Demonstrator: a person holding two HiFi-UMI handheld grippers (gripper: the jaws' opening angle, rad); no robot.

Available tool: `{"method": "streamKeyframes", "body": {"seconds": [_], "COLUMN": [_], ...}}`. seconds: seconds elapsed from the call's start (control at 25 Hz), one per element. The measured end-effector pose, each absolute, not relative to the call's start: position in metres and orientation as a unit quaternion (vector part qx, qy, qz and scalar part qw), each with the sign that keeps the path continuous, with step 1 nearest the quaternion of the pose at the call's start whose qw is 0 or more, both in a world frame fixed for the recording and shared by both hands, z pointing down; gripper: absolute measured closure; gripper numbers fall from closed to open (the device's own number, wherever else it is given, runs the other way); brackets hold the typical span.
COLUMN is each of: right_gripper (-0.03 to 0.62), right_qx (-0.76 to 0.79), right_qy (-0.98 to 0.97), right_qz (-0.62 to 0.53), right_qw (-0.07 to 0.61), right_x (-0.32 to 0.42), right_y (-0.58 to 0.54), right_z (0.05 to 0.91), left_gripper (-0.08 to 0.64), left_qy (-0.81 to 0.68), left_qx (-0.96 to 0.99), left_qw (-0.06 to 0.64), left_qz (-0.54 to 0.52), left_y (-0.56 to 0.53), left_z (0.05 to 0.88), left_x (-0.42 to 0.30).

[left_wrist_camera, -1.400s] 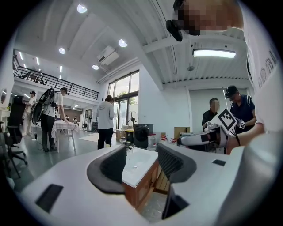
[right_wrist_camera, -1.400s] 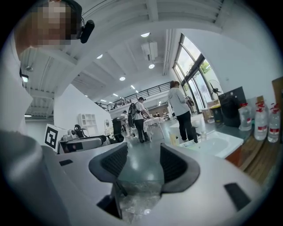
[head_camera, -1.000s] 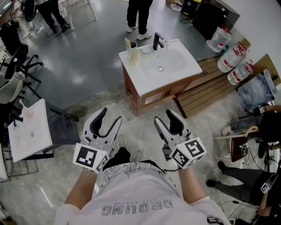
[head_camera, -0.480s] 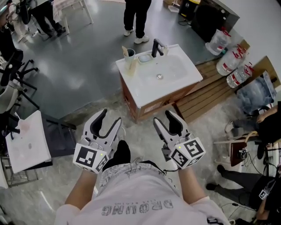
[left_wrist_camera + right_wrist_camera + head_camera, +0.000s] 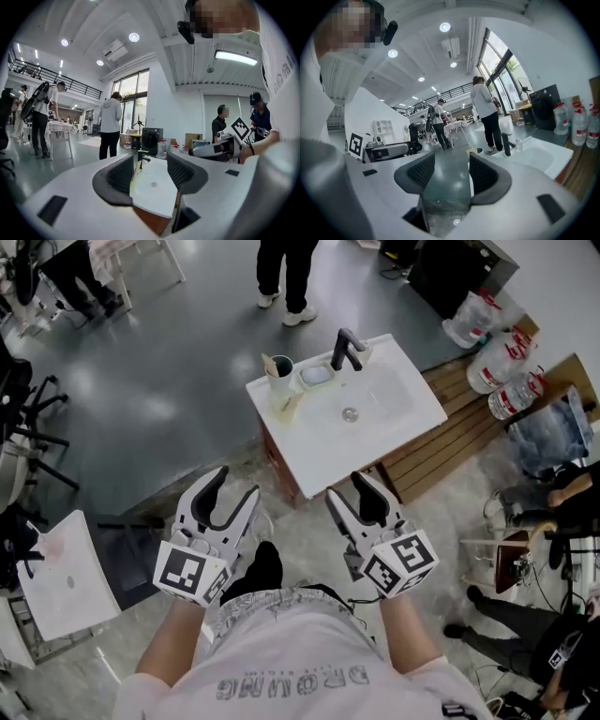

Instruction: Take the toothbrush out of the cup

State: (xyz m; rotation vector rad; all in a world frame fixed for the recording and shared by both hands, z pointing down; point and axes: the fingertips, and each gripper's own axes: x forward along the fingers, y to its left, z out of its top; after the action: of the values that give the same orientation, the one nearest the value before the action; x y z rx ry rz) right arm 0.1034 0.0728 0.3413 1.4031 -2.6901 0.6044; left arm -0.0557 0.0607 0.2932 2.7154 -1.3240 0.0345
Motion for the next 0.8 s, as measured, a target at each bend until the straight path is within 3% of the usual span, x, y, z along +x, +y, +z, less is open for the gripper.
{"method": "streamKeyframes", "body": {"seconds": [0.8], "right_gripper": [0.360], "right_qx": [0.512], "right_qy": [-0.834], "right_qz": [0.201], "right_qw": [0.044], "right_x": [0.076], "right_y": [-0.040], "right_z": [0.353], "left_gripper": [0.331], "left_qy": [-0.372], "left_qx": [0.925], "left_qw": [0.072], "left_qz": [0.013], "left_y": [-0.075], "left_z": [0.308], "left_x": [-0.091]}}
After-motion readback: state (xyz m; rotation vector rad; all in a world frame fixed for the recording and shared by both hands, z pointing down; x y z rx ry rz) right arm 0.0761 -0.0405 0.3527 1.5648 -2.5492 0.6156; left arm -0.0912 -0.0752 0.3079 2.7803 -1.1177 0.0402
